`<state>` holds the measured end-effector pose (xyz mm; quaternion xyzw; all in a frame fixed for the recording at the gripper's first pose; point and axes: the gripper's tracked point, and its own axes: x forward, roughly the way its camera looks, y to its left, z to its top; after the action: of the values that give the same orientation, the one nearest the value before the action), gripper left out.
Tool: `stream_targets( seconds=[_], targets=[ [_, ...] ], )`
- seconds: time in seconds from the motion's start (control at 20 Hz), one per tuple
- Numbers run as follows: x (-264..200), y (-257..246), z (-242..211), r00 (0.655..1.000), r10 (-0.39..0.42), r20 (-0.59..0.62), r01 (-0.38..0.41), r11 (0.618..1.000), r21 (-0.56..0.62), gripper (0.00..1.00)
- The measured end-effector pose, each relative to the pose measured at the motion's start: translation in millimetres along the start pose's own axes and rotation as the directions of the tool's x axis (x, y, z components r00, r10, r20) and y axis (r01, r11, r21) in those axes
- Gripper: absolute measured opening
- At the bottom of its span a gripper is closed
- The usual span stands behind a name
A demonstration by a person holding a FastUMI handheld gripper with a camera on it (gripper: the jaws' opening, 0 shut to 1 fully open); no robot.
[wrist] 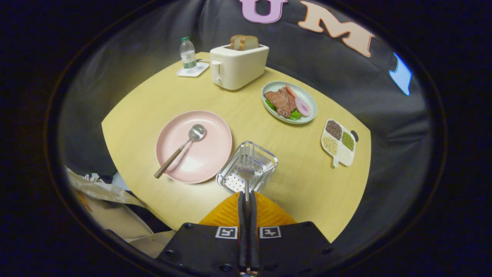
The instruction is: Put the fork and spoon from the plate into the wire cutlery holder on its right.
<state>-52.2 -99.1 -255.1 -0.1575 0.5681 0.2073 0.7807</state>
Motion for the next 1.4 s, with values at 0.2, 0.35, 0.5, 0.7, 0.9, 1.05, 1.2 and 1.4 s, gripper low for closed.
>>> stream_targets(
  seconds=[0.2, 0.35, 0.5, 0.7, 0.9, 1.05, 1.2, 1.4],
  targets=[
    [12.1, -1.5, -5.6, 0.998, 0.025, -0.057, -0.025, 1.000, -0.009, 0.07],
    [20.2, 0.4, -5.7, 0.994, 0.047, -0.102, -0.048, 0.999, -0.013, 0.07],
    [27.6, -1.4, -7.2, 0.986, 0.044, -0.159, -0.051, 0.998, -0.042, 0.07],
    [32.1, 1.4, -2.7, 0.981, 0.056, -0.188, -0.065, 0.997, -0.044, 0.09],
    [31.0, 1.5, 4.5, 0.986, 0.040, -0.164, -0.045, 0.998, -0.033, 0.12],
    [28.6, 3.8, 8.9, 0.990, 0.034, -0.135, -0.037, 0.999, -0.021, 0.14],
    [21.1, 9.2, 20.5, 0.997, 0.038, -0.061, -0.038, 0.999, 0.011, 0.44],
    [12.3, 17.9, 38.6, 0.996, 0.019, 0.083, -0.028, 0.995, 0.101, 1.00]
  ],
)
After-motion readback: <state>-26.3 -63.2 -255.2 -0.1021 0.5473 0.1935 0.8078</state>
